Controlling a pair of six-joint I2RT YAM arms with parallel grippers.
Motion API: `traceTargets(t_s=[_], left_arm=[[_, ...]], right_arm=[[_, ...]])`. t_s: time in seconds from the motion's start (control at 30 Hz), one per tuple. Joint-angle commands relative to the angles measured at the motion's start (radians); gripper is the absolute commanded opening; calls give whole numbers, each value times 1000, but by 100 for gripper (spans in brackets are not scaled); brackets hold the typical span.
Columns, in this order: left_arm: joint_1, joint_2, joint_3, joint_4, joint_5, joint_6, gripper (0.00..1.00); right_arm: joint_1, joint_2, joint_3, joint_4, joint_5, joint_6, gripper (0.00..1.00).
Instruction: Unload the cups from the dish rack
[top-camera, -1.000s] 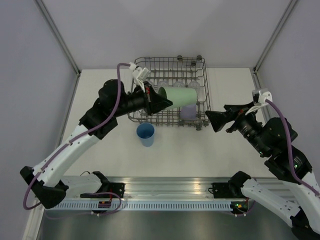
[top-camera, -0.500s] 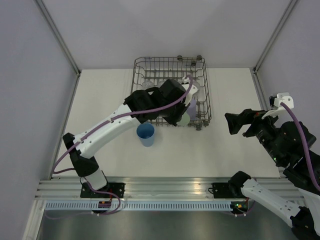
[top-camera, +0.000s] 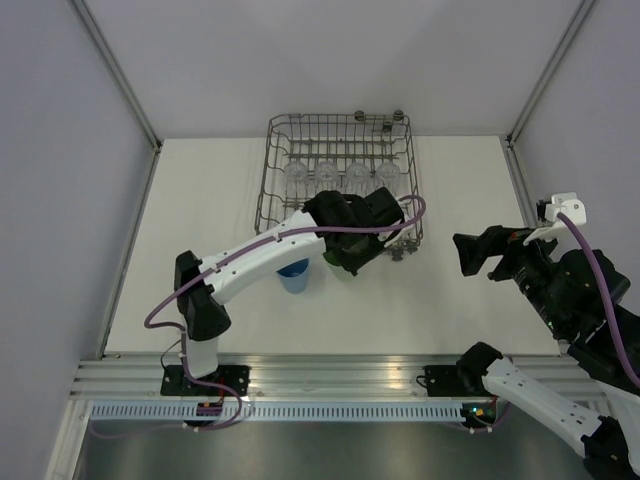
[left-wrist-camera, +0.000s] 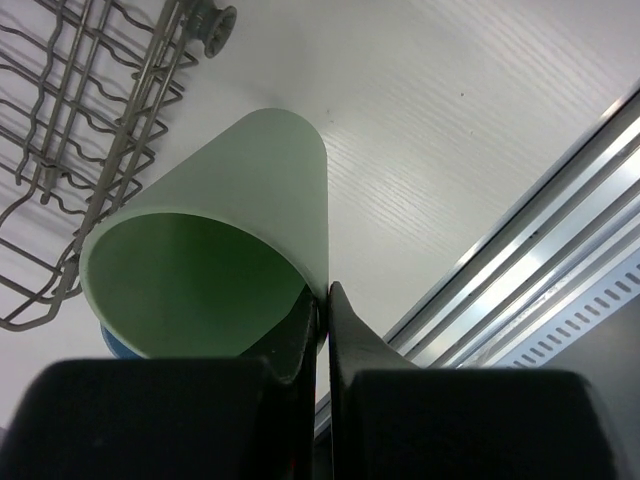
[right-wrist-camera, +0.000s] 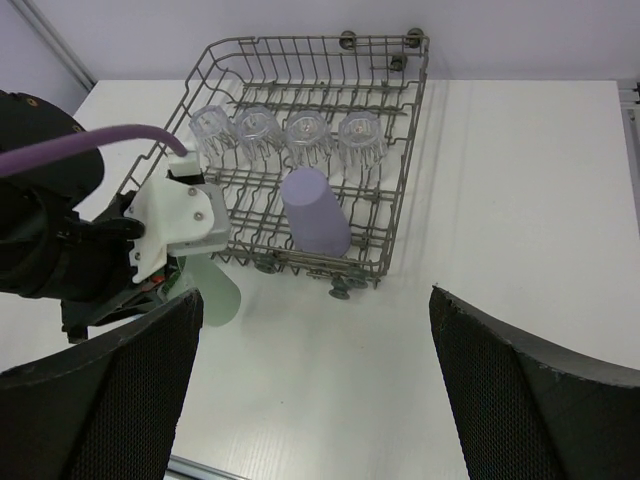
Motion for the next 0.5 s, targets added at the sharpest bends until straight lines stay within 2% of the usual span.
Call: traceTargets(t_s=[0.0,0.47], left_arm=[[-6,22,-16,8,31,81,2],[-4,128,-79,78,25,105,2]], right_arm=[[-1,-14,-12,-7,1,-16,98],[-1,-49,-21,-12,0,-22,98]])
